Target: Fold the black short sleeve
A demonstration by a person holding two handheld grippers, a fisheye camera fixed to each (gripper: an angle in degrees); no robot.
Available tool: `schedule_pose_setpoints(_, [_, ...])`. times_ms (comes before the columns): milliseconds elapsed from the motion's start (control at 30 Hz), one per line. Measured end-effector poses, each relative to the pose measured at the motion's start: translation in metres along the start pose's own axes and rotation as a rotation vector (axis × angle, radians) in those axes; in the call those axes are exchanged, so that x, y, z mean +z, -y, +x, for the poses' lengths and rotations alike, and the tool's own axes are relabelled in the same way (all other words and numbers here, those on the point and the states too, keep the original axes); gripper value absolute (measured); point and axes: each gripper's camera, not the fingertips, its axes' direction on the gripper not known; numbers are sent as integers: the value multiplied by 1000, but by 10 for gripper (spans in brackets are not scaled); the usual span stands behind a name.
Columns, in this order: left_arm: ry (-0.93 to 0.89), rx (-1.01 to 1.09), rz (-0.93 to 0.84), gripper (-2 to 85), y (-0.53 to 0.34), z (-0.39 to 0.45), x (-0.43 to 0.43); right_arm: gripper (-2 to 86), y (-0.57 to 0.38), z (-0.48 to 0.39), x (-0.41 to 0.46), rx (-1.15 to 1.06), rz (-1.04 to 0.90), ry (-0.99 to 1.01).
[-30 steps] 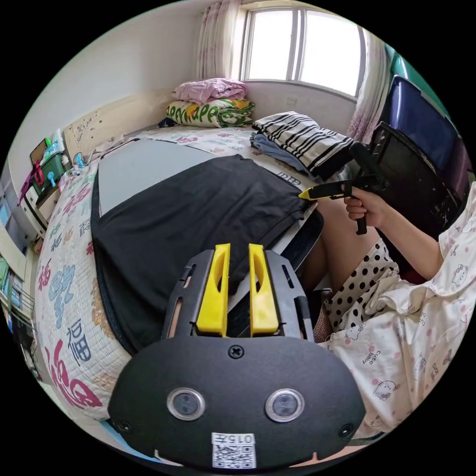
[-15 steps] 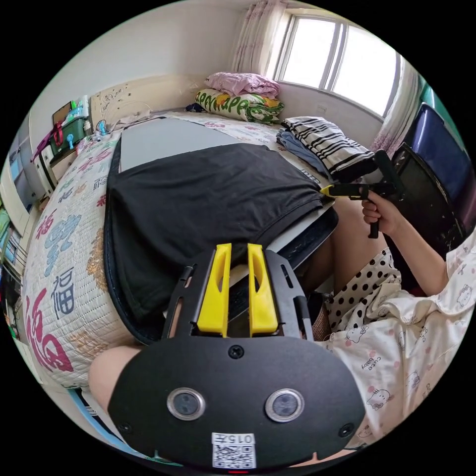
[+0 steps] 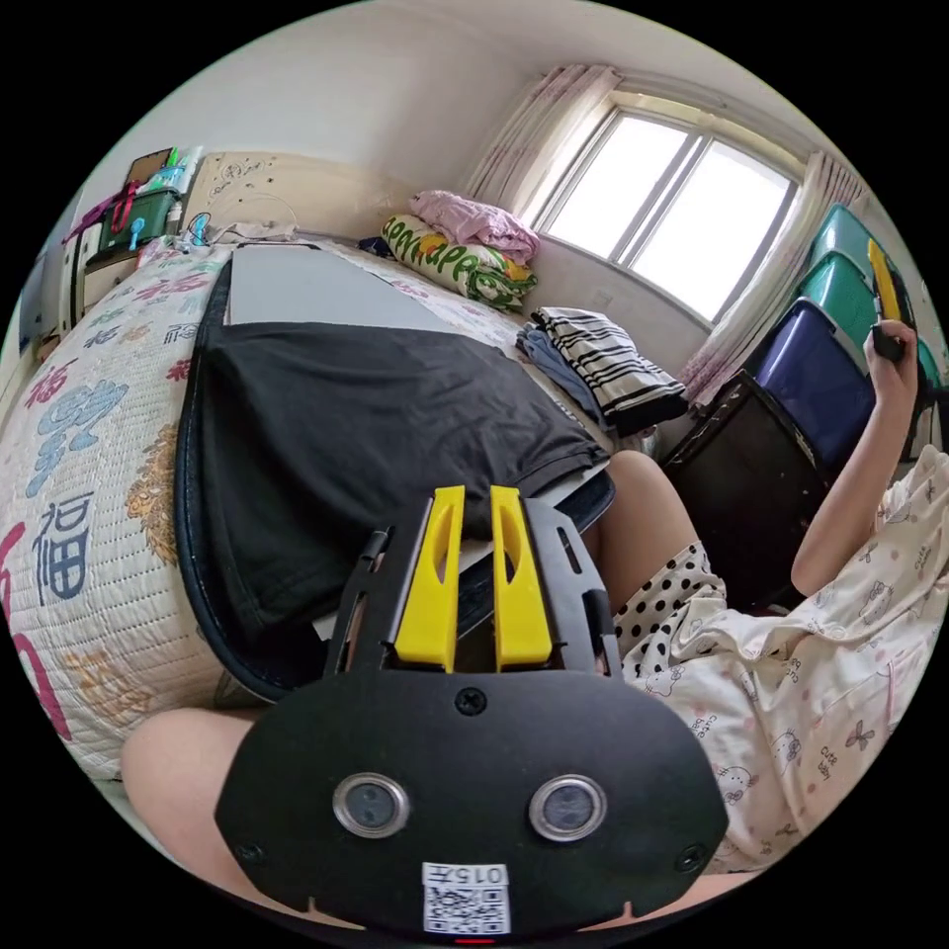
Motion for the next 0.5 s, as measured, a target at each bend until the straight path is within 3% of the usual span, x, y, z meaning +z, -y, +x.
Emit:
schedule_pose_setpoints(300, [-67,-55,134,37,-53,-46,-23,-6,0,-111,-51,39,126,184])
schedule_pose_setpoints(500, [-129,-93,216,21,-70,-72,-38,-6,-11,-179,-61,-88,208,188])
